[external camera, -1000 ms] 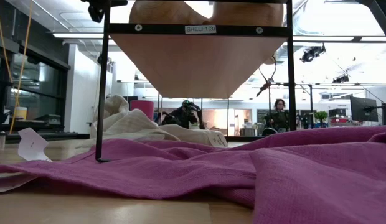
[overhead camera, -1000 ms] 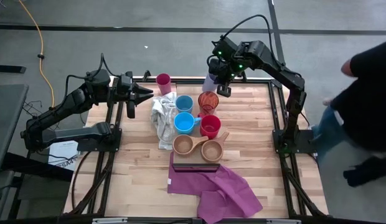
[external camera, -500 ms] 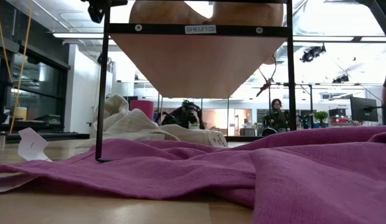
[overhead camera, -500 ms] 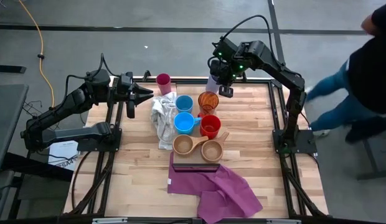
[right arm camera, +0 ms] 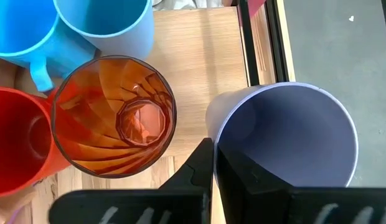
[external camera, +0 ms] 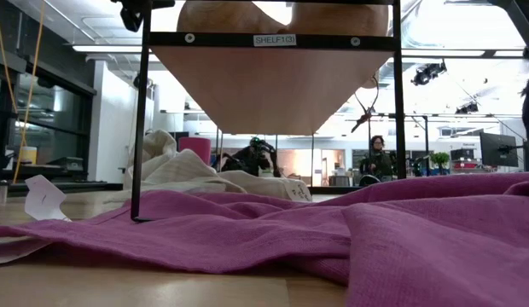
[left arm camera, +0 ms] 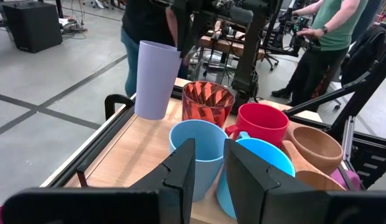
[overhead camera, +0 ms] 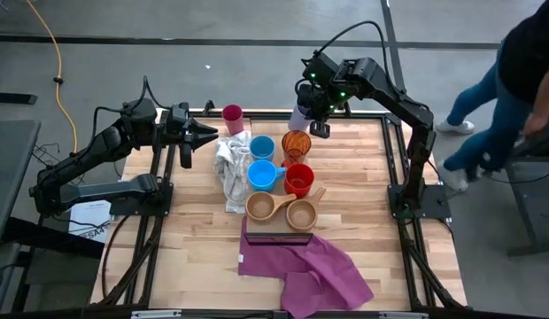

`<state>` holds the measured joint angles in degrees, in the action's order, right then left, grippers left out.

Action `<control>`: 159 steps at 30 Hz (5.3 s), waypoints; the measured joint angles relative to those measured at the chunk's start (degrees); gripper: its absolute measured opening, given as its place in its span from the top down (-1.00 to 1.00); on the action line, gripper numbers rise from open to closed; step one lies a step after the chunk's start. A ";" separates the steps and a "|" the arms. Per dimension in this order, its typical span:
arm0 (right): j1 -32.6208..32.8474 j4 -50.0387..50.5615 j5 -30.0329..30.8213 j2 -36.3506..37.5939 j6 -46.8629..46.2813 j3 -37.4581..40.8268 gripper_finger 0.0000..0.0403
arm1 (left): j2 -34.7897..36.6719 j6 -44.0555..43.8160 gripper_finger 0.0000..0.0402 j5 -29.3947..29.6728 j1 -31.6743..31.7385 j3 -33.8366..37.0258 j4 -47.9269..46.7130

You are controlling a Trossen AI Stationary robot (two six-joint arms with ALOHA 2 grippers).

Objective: Stack small to large cups/mugs on shelf
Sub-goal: Put the purple cup on the shelf

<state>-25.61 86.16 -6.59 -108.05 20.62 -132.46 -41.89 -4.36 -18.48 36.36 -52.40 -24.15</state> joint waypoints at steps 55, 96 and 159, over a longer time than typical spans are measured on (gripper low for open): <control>-1.40 1.76 -2.91 -1.03 0.42 0.02 1.00 | 0.00 -0.40 0.63 -0.61 -0.02 0.00 0.05; -1.40 2.37 -3.37 -1.20 0.87 0.02 1.00 | 0.00 -0.44 0.63 -0.60 -0.02 0.00 0.07; -1.42 2.36 -4.19 -1.78 1.07 0.17 1.00 | 0.00 -0.04 0.63 -0.59 0.00 0.00 0.12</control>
<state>-27.03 88.52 -10.78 -109.83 21.69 -132.29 -41.89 -4.40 -19.07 36.36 -52.40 -24.03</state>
